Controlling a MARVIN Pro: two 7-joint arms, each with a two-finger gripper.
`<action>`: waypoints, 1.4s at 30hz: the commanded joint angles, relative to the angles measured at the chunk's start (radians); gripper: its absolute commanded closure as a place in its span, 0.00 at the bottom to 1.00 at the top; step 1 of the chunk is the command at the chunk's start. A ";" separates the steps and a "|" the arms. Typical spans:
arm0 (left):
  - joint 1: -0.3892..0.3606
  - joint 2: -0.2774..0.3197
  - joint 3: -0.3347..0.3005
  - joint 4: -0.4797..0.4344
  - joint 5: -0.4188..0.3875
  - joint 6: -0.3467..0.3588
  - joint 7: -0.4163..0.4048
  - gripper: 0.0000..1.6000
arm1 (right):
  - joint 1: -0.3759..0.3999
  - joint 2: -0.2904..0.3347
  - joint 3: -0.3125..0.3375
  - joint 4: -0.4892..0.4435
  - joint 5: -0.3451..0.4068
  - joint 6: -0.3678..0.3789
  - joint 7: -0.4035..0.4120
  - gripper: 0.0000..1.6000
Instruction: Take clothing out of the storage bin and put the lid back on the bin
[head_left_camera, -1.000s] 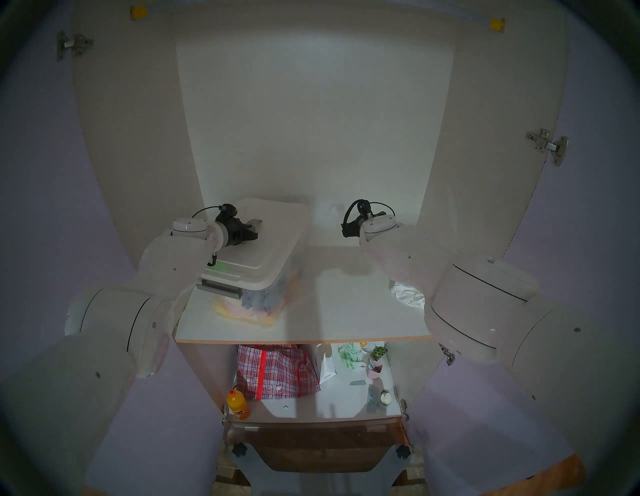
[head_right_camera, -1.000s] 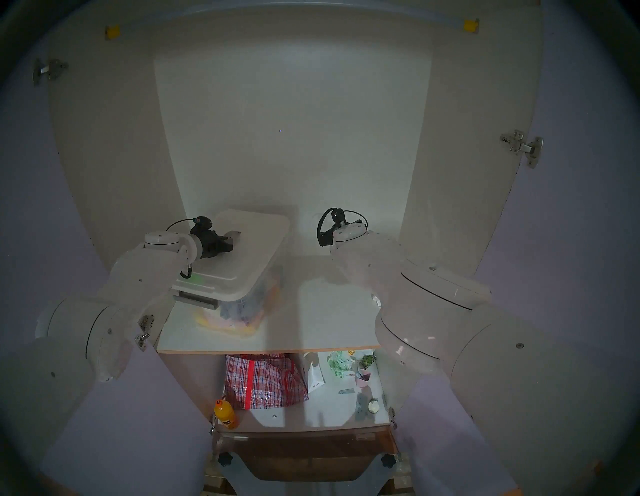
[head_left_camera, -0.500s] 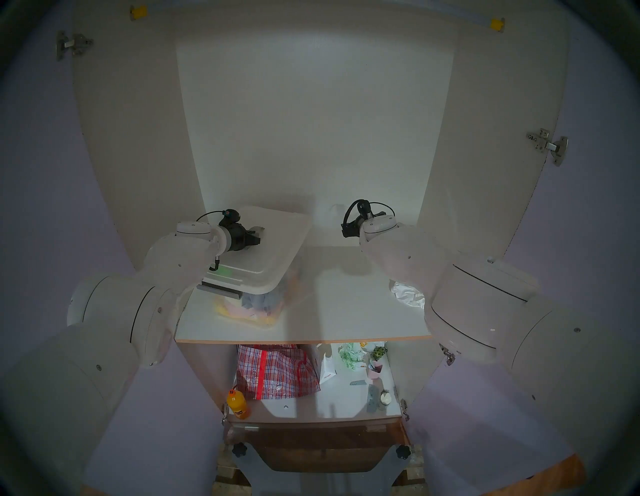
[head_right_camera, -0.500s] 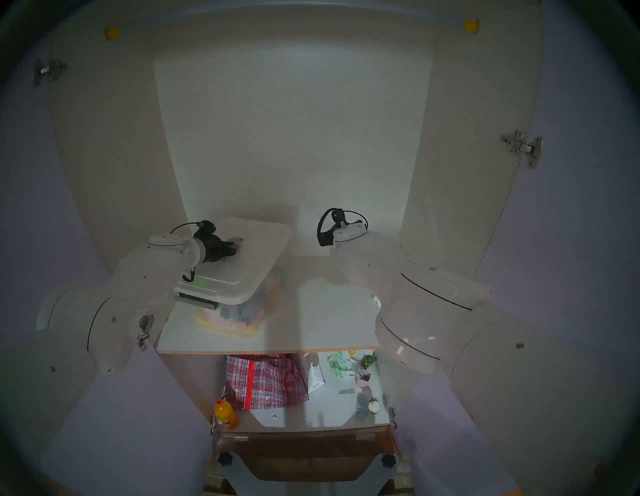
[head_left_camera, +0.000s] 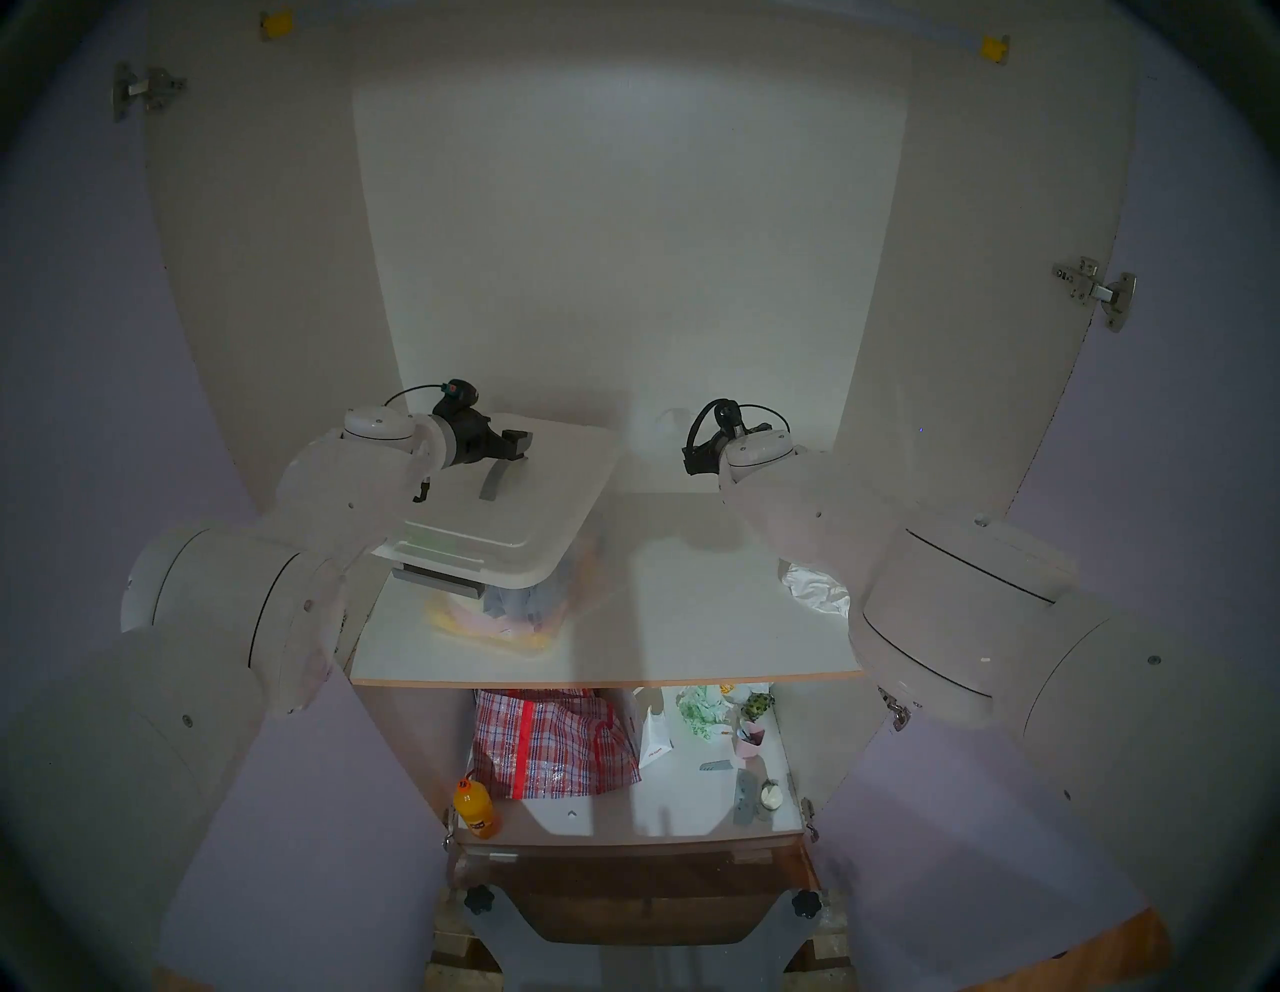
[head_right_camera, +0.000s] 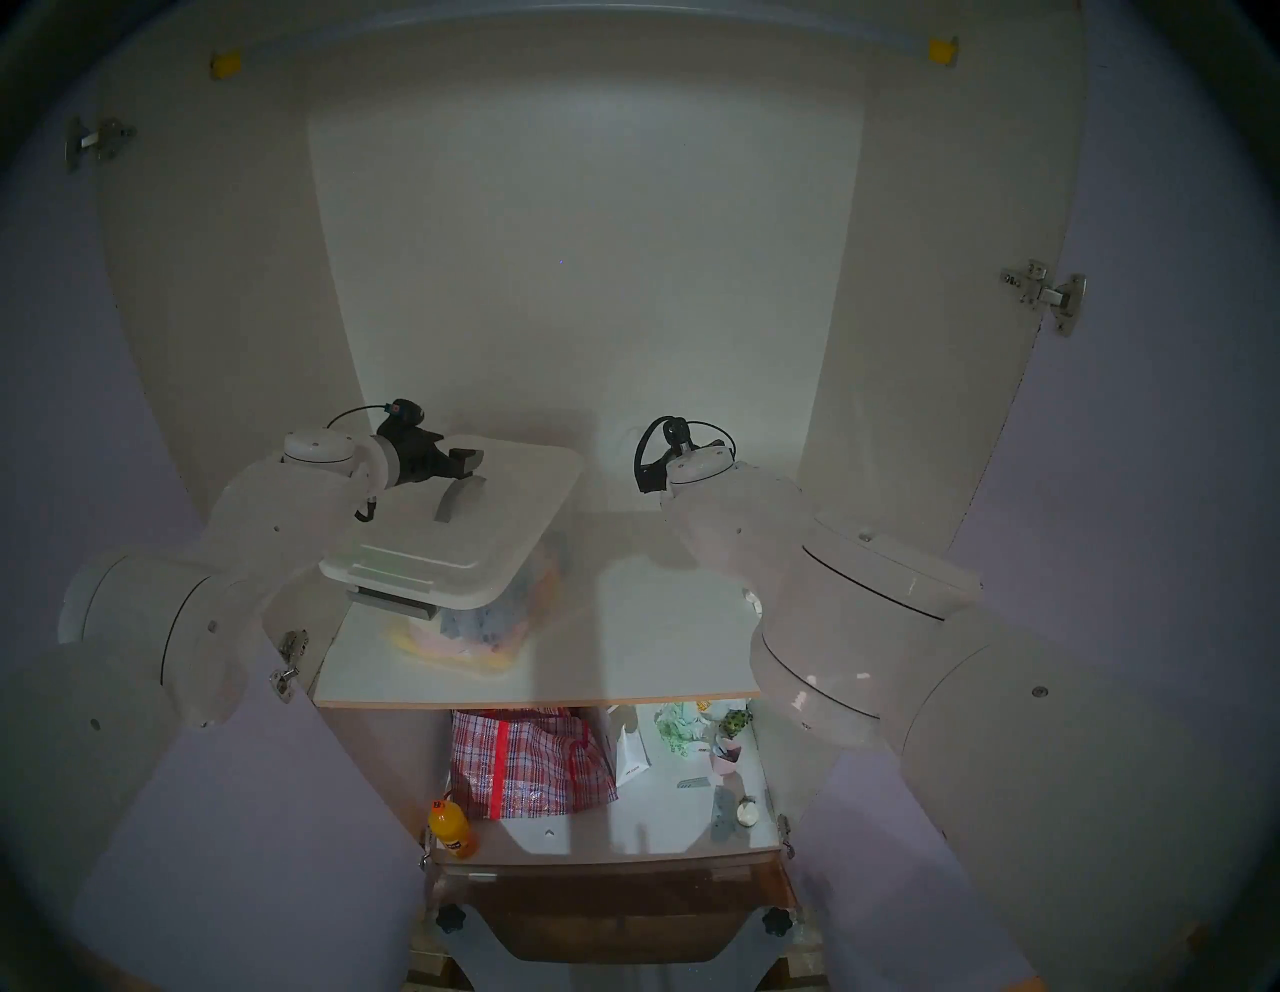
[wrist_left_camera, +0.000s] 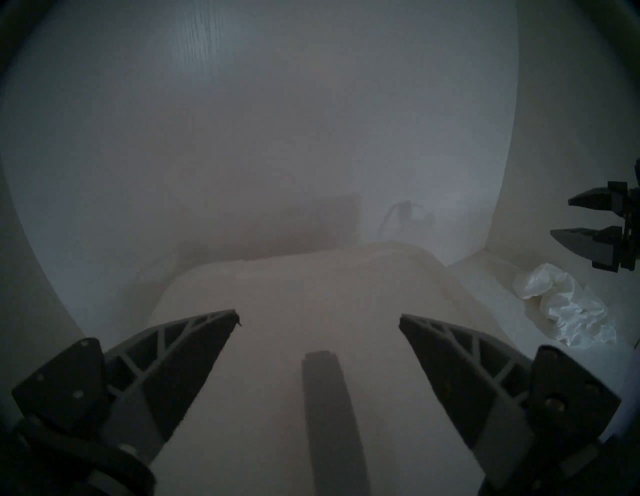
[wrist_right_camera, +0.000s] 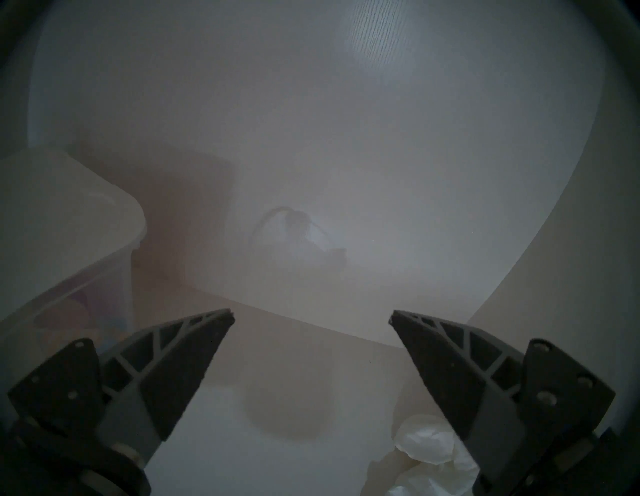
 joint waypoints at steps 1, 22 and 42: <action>-0.020 0.059 0.021 -0.098 0.025 -0.073 -0.044 0.00 | 0.032 -0.002 0.002 -0.008 0.000 -0.010 -0.003 0.00; 0.347 0.289 -0.092 -0.674 -0.022 0.134 -0.037 0.00 | 0.032 -0.002 0.003 -0.008 0.000 -0.011 -0.003 0.00; 0.491 0.282 -0.163 -0.912 -0.027 0.339 0.146 0.00 | 0.033 -0.002 0.003 -0.008 0.000 -0.012 -0.003 0.00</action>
